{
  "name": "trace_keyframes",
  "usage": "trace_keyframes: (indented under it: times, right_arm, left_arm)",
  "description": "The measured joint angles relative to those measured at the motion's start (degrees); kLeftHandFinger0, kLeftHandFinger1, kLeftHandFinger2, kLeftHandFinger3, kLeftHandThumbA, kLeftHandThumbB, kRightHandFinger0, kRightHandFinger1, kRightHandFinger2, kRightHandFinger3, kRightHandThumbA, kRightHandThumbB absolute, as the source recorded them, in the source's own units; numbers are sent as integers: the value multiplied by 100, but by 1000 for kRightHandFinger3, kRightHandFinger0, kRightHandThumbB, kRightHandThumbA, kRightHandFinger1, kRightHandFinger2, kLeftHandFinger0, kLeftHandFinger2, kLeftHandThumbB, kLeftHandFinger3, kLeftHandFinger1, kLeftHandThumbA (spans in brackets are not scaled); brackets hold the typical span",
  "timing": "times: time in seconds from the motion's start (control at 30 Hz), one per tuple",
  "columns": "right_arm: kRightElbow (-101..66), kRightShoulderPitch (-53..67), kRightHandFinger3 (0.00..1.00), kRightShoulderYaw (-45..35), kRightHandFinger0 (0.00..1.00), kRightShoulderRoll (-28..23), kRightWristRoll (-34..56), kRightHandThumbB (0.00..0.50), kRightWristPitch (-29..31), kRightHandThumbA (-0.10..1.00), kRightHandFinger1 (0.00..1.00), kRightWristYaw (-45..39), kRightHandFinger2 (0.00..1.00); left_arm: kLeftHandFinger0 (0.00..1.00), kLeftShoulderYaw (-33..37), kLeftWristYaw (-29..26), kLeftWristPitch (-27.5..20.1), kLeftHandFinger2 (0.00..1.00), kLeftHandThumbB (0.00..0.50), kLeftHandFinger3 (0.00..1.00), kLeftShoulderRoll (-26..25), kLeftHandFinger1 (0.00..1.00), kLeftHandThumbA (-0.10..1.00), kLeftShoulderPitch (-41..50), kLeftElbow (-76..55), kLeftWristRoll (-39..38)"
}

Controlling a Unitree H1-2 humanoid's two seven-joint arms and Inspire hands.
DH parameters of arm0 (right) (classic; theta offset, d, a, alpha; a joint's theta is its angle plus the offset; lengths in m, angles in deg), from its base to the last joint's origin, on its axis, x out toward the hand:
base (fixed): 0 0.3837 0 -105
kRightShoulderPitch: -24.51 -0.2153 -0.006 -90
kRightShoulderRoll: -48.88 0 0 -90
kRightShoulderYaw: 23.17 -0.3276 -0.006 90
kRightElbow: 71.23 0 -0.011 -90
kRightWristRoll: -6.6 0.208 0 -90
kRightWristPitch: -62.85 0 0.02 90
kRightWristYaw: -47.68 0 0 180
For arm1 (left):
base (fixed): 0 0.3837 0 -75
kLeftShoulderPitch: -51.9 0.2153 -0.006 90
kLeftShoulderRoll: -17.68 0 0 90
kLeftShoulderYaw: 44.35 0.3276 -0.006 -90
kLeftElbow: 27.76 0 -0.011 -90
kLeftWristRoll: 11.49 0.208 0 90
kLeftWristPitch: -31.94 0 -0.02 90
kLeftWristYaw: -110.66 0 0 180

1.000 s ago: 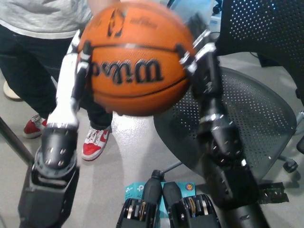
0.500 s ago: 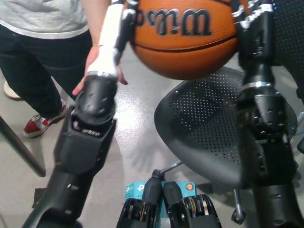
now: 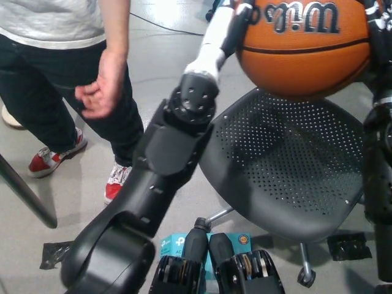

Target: The robot grabs the basketball from a person using both hands and then drops it on the black chair in the front

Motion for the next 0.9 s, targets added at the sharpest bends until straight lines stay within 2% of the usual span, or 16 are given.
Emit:
trace_keyframes:
  times: [0.07, 0.27, 0.3, 0.33, 0.4, 0.43, 0.6, 0.63, 0.67, 0.7, 0.73, 0.8, 0.83, 0.9]
  right_arm:
    - [78, 0, 1000, -88, 1000, -34, 17, 200, -47, 1000, 1000, 2, 1000]
    - [355, 0, 1000, -256, 1000, -66, 68, 209, -84, 1000, 1000, 9, 1000]
    - [406, 0, 1000, -278, 1000, -64, 90, 232, -84, 1000, 1000, 9, 1000]
    - [462, 0, 1000, -306, 1000, -59, 125, 228, -89, 1000, 1000, 8, 1000]
    - [597, 0, 1000, -361, 1000, -54, 204, 205, -95, 1000, 1000, -11, 1000]
    - [677, 0, 1000, -379, 1000, -54, 240, 194, -93, 1000, 1000, -25, 1000]
    - [1045, 0, 1000, -418, 1000, -56, 413, 177, -97, 1000, 1000, -104, 1000]
    - [1084, 0, 1000, -419, 1000, -66, 428, 169, -98, 1000, 1000, -130, 1000]
    - [1158, 0, 1000, -416, 1000, -93, 436, 173, -94, 1000, 1000, -174, 1000]
    - [1238, 0, 1000, -411, 1000, -143, 439, 172, -93, 1000, 1000, -217, 1000]
    - [1274, 0, 1000, -412, 1000, -178, 441, 197, -93, 1000, 1000, -250, 1000]
    - [1320, -10, 1000, -436, 1000, -240, 463, 175, -95, 1000, 1000, -289, 1000]
    - [1348, -20, 1000, -461, 1000, -264, 482, 171, -95, 1000, 1000, -308, 1000]
    - [1487, -72, 1000, -522, 1000, -341, 507, 173, -87, 1000, 1000, -371, 1000]
  left_arm:
    - [1000, -23, 0, -170, 1000, 139, 1000, 84, 1000, 1000, -169, 463, -30]
    - [1000, -52, -1, -585, 1000, 187, 1000, 227, 1000, 1000, -615, 1521, -87]
    - [1000, -53, -1, -620, 1000, 167, 1000, 242, 1000, 1000, -661, 1660, -96]
    - [1000, -52, -1, -643, 1000, 144, 1000, 252, 1000, 1000, -710, 1780, -103]
    - [1000, -38, -3, -718, 1000, 151, 1000, 276, 1000, 1000, -804, 2060, -102]
    - [1000, -30, -1, -728, 1000, 137, 1000, 283, 1000, 1000, -839, 2176, -102]
    - [1000, 51, 28, -726, 1000, 146, 1000, 292, 1000, 1000, -895, 2549, -100]
    - [1000, 61, 40, -719, 1000, 179, 1000, 291, 1000, 1000, -895, 2575, -100]
    - [1000, 73, 61, -703, 1000, 181, 1000, 288, 1000, 1000, -895, 2600, -100]
    - [1000, 89, 88, -689, 1000, 171, 1000, 284, 1000, 1000, -895, 2610, -100]
    - [1000, 91, 124, -672, 1000, 168, 1000, 280, 1000, 1000, -892, 2612, -102]
    - [1000, 88, 224, -658, 1000, 167, 1000, 262, 1000, 1000, -885, 2609, -106]
    - [1000, 88, 278, -654, 1000, 148, 1000, 248, 1000, 1000, -882, 2600, -107]
    - [1000, 90, 365, -650, 1000, 164, 1000, 204, 1000, 1000, -858, 2512, -106]
